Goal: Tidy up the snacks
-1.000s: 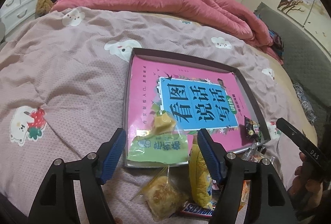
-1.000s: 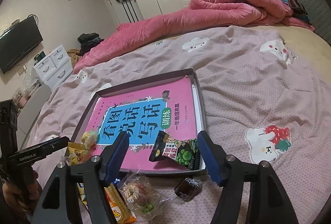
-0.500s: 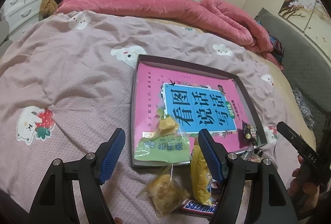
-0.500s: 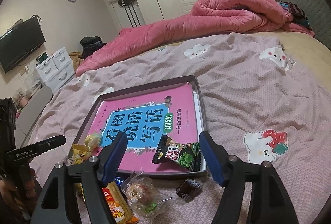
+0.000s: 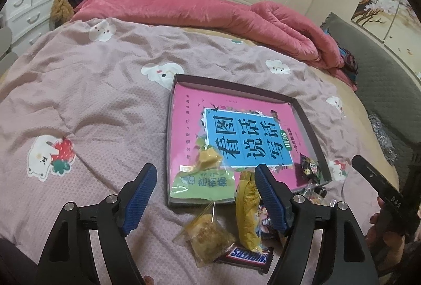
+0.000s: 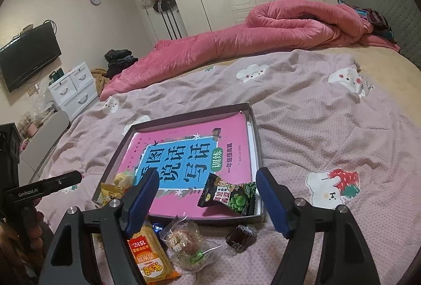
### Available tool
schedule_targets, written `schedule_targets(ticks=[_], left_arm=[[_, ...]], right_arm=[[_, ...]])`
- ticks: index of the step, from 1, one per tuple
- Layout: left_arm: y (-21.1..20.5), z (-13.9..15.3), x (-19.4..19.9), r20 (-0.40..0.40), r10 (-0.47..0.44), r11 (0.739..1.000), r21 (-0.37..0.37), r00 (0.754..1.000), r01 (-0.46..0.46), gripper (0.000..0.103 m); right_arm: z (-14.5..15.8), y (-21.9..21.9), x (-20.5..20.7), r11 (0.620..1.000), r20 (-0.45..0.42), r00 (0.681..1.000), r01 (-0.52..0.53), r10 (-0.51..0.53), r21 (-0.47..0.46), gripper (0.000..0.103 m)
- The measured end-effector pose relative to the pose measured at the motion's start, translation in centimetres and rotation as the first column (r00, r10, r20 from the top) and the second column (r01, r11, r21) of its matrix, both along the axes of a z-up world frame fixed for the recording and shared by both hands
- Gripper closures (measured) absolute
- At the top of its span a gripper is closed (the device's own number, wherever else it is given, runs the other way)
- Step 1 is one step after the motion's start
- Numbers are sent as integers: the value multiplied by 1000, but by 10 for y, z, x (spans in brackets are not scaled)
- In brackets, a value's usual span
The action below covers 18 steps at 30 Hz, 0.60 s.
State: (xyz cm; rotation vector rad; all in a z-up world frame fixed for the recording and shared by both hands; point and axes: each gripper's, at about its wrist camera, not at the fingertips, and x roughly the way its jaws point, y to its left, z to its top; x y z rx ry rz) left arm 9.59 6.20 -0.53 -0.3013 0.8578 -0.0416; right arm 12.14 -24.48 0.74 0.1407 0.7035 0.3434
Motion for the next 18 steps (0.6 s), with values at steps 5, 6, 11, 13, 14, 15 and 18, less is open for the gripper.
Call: schedule_targets(ticks=[5,6,11,13,14,15,18], left_arm=[[-4,0,-4,-4,-15,1000,3,1000,15,23],[-5,0,-5,-7,-19,1000,2,1000,19,23],[-10,-2,-10,-17,-34,999,-5,999,34,22],[-12,-1,-12,-19,-43,999,0,999,43,22],[-14,-1,-13,-20,-48,999,2,999,48,22],[-14,-1,-14,-21,-51,999,3,998,51,22],[-17,-1,-16,-25,-61,998,4,998,61,22]], right_arm=[[3,-1,-4,1000,3,1000,1,-1,0,24],[3,-1,-4,1000,1,1000,-1,1,1,24],[4,2,-11,1000,-3,1000,-13,13,2,23],[4,4,-15,1000,-2,1000,-18,18,-3,23],[4,5,-16,1000,-2,1000,-22,22,-6,23],[4,6,-17,1000,-2,1000,-24,24,-9,23],[4,10,-20,999,-4,999,-32,31,-18,23]])
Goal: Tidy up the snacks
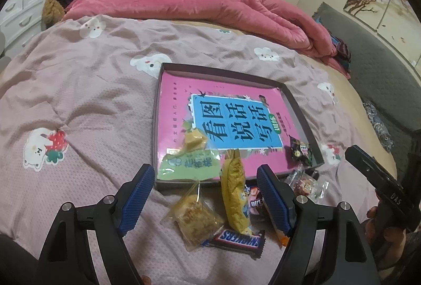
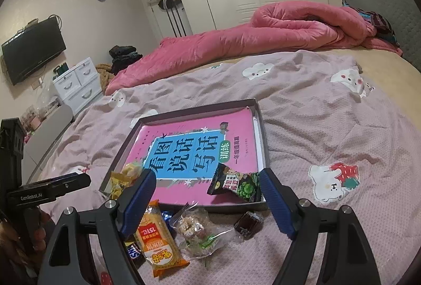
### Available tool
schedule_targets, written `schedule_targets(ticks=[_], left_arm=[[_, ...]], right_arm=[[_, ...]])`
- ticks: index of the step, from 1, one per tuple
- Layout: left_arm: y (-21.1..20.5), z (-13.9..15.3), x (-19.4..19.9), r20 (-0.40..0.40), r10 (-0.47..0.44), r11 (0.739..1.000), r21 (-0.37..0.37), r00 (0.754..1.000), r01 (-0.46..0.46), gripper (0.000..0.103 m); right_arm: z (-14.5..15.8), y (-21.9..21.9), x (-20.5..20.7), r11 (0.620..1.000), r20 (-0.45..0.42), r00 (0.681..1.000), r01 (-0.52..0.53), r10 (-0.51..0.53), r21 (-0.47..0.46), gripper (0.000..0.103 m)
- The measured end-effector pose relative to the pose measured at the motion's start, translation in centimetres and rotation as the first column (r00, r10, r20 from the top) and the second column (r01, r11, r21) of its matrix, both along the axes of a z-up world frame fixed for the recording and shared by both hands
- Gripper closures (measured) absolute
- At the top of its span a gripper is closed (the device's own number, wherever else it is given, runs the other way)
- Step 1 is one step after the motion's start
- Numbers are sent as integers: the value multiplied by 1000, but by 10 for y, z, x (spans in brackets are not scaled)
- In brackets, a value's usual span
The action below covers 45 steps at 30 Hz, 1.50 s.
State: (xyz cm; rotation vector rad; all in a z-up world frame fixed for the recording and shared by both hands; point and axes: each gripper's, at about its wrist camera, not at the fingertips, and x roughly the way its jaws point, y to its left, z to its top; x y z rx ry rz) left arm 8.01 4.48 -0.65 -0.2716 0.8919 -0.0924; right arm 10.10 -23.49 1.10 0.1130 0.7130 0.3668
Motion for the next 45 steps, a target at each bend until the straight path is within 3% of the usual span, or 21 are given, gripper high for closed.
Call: schedule_targets(ticks=[21,45], left_arm=[[-16,-10,-10,-54,-66,998,-4,996,66,22],[-33,-39,-14,-166,-117,993,3,979,119,22]], right_arm=[[-5,16,-21,996,-10,999,-53,52,-70,23],[-23,28,-28,985,-105,992,-92,77,-147,23]])
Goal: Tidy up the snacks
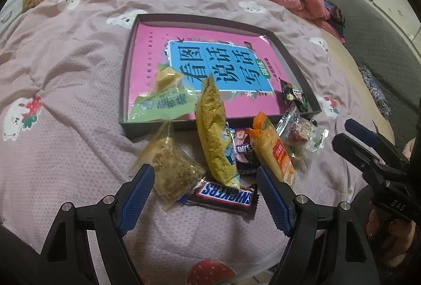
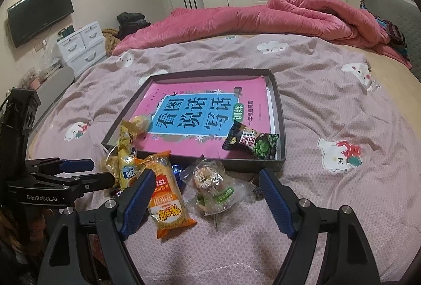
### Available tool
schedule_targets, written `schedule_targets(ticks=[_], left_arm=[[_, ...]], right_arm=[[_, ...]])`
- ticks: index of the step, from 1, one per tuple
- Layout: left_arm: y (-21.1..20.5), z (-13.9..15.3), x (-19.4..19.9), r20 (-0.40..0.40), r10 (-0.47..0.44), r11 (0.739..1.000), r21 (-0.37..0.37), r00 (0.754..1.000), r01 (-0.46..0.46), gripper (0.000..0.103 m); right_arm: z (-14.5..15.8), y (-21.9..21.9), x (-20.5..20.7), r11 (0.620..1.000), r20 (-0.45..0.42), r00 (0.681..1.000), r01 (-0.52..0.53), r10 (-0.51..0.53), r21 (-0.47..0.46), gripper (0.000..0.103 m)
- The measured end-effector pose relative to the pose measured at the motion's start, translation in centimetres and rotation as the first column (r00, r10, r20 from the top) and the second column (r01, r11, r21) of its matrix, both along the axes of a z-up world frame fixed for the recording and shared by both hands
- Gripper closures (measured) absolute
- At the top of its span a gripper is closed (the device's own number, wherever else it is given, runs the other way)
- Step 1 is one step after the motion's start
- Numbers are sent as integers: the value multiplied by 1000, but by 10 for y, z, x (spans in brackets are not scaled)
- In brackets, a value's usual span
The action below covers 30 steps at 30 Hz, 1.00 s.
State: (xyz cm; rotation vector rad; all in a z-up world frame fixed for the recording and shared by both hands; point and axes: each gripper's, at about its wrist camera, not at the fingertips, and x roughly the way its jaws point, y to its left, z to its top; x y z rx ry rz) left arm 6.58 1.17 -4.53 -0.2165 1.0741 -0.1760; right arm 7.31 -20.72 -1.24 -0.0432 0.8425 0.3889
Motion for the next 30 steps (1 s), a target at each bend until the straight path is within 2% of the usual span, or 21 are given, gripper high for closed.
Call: schedule_targets(ticks=[19,24,26,30], left_arm=[[-9,-2,7,36,-43,999,29,998,42,22],[-12,-2,12,50,-55,998,39,997,53,29],[-13,-1,14,56,-57,997,47,997,55,37],[-16,-4,18,42,-73,997,41,996,71,45]], right_arm=[[-26,18,17,983,-41,996,-80,74,-164,23],[-34,23,23,975,-54,993,-109,100,-193,23],[-36,24,24,972,-56,993,-117,108,-202,24],[-39,27,25,968,-48,991,-135,127,-213,27]])
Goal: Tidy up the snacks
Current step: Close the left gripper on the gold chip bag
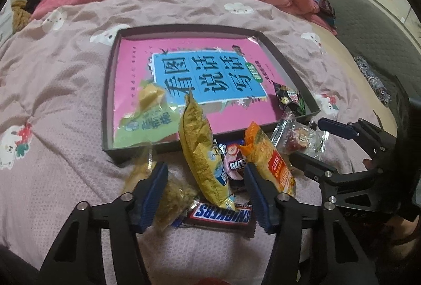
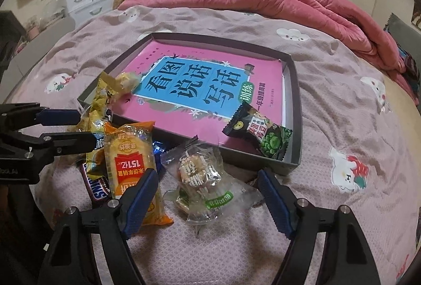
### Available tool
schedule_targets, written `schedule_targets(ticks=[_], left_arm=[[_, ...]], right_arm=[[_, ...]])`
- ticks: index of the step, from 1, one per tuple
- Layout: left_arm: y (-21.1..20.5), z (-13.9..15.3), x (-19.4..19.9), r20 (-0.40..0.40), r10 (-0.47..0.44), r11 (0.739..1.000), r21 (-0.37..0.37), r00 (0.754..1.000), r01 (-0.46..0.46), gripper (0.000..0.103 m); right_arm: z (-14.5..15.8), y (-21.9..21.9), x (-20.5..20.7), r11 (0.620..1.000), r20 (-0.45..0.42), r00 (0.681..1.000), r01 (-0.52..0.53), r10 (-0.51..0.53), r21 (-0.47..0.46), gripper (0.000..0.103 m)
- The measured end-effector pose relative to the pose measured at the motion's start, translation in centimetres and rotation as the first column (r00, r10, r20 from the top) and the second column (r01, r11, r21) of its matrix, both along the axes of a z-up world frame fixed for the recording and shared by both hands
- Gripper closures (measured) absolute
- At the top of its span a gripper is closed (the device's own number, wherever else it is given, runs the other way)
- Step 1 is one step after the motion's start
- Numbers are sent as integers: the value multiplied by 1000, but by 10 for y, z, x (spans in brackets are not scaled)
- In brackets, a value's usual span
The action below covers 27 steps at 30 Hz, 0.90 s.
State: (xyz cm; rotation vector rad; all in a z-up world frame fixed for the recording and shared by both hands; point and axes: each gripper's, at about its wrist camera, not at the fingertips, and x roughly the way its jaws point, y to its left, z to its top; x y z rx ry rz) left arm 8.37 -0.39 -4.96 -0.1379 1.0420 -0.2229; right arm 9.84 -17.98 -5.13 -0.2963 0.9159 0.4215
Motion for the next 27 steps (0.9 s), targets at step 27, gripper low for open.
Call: schedule_targets(ticks=[27], left_arm=[[1,-27,26,-81,19,994,-104,997,-27,78]], right_arm=[[8,-1,-6,994,29,998,-62,59,92,54]])
